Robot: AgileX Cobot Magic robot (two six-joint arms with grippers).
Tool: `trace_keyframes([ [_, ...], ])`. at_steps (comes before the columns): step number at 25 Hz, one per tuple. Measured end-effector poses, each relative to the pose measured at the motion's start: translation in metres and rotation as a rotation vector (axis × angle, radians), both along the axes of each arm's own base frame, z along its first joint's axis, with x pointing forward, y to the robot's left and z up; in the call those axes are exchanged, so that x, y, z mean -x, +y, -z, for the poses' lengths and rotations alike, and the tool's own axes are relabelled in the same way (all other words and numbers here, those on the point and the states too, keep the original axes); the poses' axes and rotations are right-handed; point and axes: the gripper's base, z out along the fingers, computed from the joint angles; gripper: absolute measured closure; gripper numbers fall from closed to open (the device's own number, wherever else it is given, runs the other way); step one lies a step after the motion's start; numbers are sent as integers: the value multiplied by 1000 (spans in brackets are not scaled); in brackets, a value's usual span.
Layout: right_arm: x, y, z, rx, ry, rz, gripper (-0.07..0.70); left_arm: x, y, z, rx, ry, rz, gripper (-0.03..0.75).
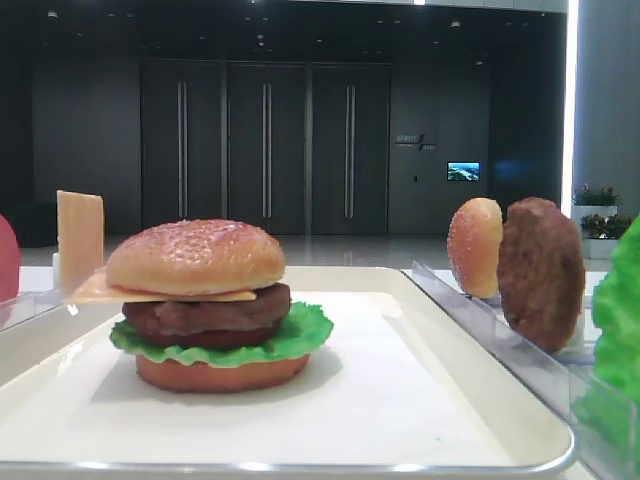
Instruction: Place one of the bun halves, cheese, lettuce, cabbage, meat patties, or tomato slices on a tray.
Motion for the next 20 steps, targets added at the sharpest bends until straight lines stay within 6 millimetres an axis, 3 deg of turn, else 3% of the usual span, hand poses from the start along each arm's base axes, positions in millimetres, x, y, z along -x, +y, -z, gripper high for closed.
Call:
trace_keyframes([
  [6,6,0,1,4,-40,-1,232,0,0,0,0,0,0,712],
  [20,7,0,1,2,-41,0,240,0,0,0,0,0,0,716],
])
